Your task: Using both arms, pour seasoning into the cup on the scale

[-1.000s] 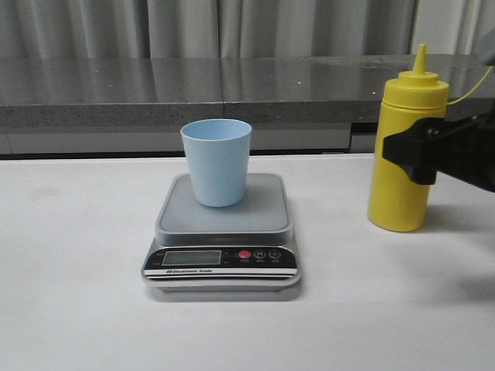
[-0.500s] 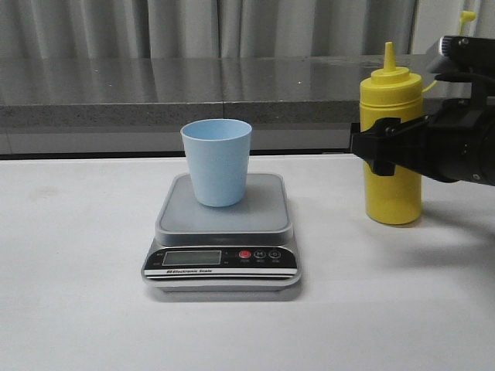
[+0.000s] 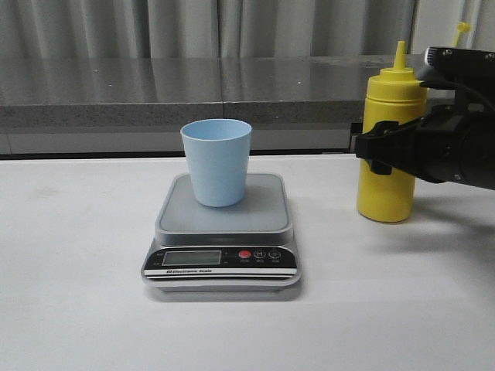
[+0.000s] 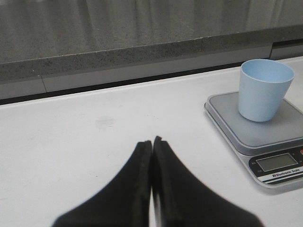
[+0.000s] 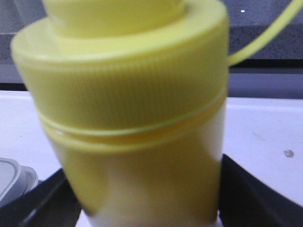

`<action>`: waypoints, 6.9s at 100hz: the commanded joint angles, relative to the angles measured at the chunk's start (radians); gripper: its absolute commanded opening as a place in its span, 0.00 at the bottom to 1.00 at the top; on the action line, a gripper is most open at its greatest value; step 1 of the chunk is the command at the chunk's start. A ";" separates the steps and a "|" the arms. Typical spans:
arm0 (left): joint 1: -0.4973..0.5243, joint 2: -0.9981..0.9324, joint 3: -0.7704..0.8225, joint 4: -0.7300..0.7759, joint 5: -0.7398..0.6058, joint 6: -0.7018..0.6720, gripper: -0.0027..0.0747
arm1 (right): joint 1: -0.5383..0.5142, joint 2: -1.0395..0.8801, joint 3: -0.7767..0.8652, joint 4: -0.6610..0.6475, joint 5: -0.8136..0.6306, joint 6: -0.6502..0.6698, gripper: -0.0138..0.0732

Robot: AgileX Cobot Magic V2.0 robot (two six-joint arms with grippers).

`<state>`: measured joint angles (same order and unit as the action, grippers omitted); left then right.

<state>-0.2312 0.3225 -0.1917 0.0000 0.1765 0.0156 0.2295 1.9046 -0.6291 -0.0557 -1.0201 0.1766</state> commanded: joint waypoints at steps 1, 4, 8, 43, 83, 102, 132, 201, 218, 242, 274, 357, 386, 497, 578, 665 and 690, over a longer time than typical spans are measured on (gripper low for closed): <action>0.003 0.008 -0.028 0.000 -0.082 -0.009 0.01 | -0.001 -0.036 -0.020 0.010 -0.075 -0.002 0.46; 0.003 0.008 -0.028 0.000 -0.082 -0.009 0.01 | -0.001 -0.036 -0.020 0.010 -0.075 -0.002 0.38; 0.003 0.008 -0.028 0.000 -0.082 -0.009 0.01 | -0.001 -0.036 -0.020 0.010 -0.076 -0.002 0.28; 0.003 0.008 -0.028 0.000 -0.082 -0.009 0.01 | 0.000 -0.122 -0.020 -0.009 -0.045 -0.083 0.09; 0.003 0.008 -0.028 0.000 -0.082 -0.009 0.01 | 0.088 -0.265 -0.181 -0.206 0.450 -0.259 0.09; 0.003 0.008 -0.028 0.000 -0.082 -0.009 0.01 | 0.140 -0.269 -0.287 -0.376 0.714 -0.259 0.09; 0.003 0.008 -0.028 0.000 -0.082 -0.009 0.01 | 0.178 -0.269 -0.389 -0.639 0.969 -0.247 0.09; 0.003 0.008 -0.028 0.000 -0.082 -0.009 0.01 | 0.258 -0.269 -0.497 -1.448 1.235 0.025 0.09; 0.003 0.008 -0.028 0.000 -0.082 -0.009 0.01 | 0.271 -0.269 -0.497 -1.577 1.240 0.025 0.09; 0.003 0.008 -0.028 0.000 -0.082 -0.009 0.01 | 0.293 -0.269 -0.497 -1.743 1.236 0.023 0.09; 0.003 0.008 -0.028 0.000 -0.082 -0.009 0.01 | 0.319 -0.269 -0.496 -1.743 1.292 0.021 0.09; 0.003 0.008 -0.028 0.000 -0.082 -0.009 0.01 | 0.399 -0.254 -0.497 -1.717 1.474 -0.056 0.09; 0.003 0.008 -0.028 0.000 -0.082 -0.009 0.01 | 0.337 -0.281 -0.497 -1.316 1.320 0.139 0.09; 0.003 0.008 -0.028 0.000 -0.082 -0.009 0.01 | -0.047 -0.263 -0.048 -0.160 0.162 -0.139 0.09; 0.003 0.008 -0.028 0.000 -0.082 -0.009 0.01 | -0.051 -0.019 -0.048 -0.193 -0.115 -0.015 0.09; 0.003 0.008 -0.028 0.000 -0.082 -0.009 0.01 | -0.052 -0.090 0.017 -0.192 -0.114 -0.012 0.90; 0.003 0.008 -0.028 0.000 -0.082 -0.009 0.01 | -0.052 -0.218 0.129 -0.152 -0.083 -0.012 0.90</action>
<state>-0.2312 0.3225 -0.1917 0.0000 0.1765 0.0156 0.1842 1.7790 -0.5213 -0.2356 -1.0429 0.1609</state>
